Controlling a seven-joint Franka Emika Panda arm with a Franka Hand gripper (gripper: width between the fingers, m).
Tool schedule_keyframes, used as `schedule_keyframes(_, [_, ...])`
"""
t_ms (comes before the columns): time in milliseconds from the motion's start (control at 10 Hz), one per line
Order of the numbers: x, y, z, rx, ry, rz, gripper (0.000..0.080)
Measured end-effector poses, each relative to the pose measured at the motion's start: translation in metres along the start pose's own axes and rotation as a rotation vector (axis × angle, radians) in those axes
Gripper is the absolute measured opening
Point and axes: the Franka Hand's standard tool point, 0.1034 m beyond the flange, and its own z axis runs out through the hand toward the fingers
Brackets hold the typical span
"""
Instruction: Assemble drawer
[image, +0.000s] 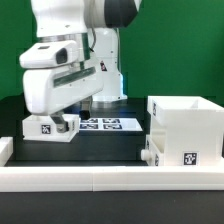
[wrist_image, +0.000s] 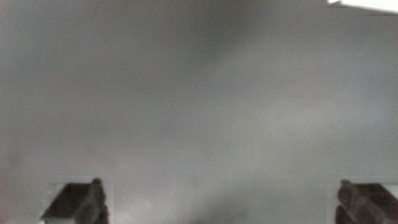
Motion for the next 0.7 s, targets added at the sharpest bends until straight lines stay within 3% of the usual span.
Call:
schedule_keyframes(300, [-0.033, -0.013, -0.008, -0.03, -0.001, 0.282, 0.0648])
schedule_keyframes(700, [-0.034, -0.018, -0.008, -0.037, 0.003, 0.486, 0.0648])
